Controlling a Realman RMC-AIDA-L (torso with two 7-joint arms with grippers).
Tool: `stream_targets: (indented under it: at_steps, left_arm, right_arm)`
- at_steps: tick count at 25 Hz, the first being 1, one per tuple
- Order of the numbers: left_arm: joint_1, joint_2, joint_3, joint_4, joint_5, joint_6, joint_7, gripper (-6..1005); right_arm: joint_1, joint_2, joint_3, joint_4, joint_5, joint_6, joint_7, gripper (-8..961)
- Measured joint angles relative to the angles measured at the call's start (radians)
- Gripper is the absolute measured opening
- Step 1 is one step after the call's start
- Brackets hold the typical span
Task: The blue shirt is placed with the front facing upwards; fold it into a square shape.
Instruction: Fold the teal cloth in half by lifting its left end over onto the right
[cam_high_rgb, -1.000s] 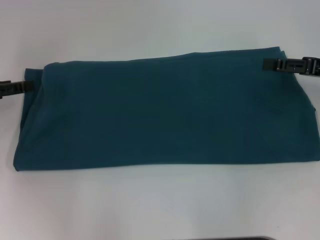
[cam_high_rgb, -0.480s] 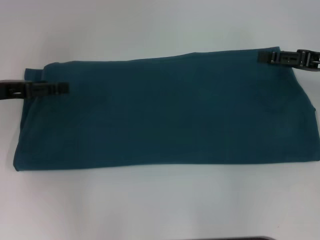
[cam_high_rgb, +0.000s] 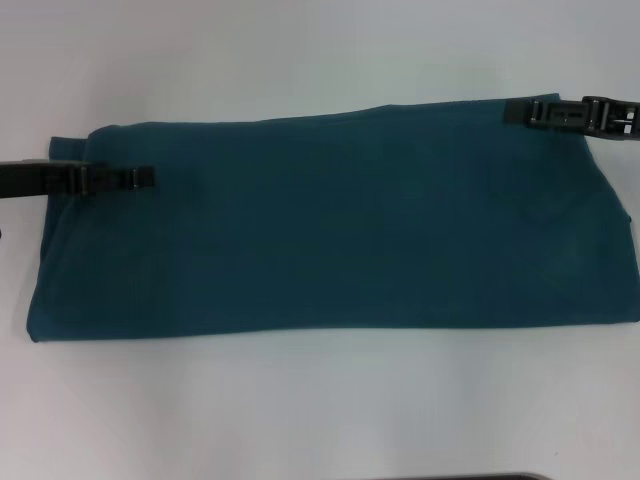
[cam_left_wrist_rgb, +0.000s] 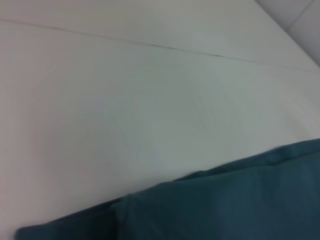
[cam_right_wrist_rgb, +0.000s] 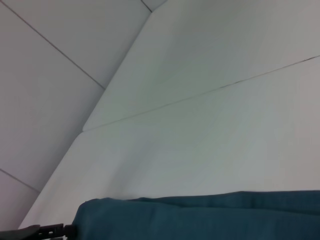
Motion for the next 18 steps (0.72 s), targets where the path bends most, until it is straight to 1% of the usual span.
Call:
stream_targets:
  at_steps: [9, 18]
  left_arm:
    - [0.000, -0.002, 0.020, 0.024, 0.010, -0.067, -0.001, 899]
    - [0.006, -0.004, 0.018, 0.017, 0.009, -0.073, -0.002, 900]
  right_arm:
    - [0.000, 0.001, 0.004, -0.001, 0.000, 0.009, 0.000, 725]
    - [-0.002, 0.001, 0.004, 0.000, 0.000, 0.010, -0.006, 724]
